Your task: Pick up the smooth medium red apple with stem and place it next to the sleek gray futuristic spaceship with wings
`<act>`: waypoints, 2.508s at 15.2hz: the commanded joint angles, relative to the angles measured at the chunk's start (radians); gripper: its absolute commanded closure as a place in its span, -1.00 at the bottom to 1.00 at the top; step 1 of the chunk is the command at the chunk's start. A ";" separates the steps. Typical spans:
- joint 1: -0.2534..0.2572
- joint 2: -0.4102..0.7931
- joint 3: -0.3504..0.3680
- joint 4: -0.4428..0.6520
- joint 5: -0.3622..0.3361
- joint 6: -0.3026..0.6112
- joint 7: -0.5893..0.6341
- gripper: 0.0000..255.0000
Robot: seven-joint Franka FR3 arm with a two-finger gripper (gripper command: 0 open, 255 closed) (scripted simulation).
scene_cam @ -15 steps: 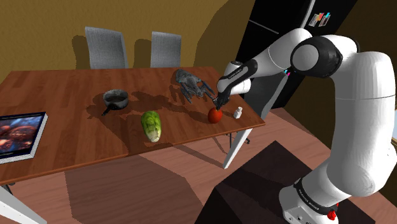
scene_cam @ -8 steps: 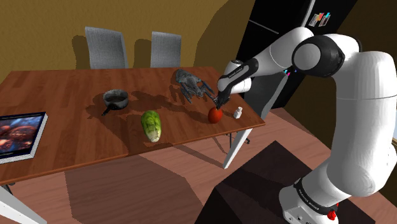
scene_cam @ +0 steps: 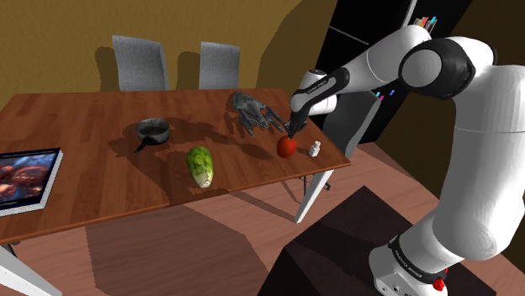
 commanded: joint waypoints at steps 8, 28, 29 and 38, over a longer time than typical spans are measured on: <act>0.007 -0.088 -0.011 0.003 -0.014 -0.091 0.006 1.00; 0.018 -0.247 -0.026 0.064 -0.042 -0.310 0.023 1.00; 0.018 -0.253 -0.026 0.070 -0.044 -0.322 0.023 1.00; -0.022 0.087 -0.015 0.609 -0.007 -0.522 0.004 1.00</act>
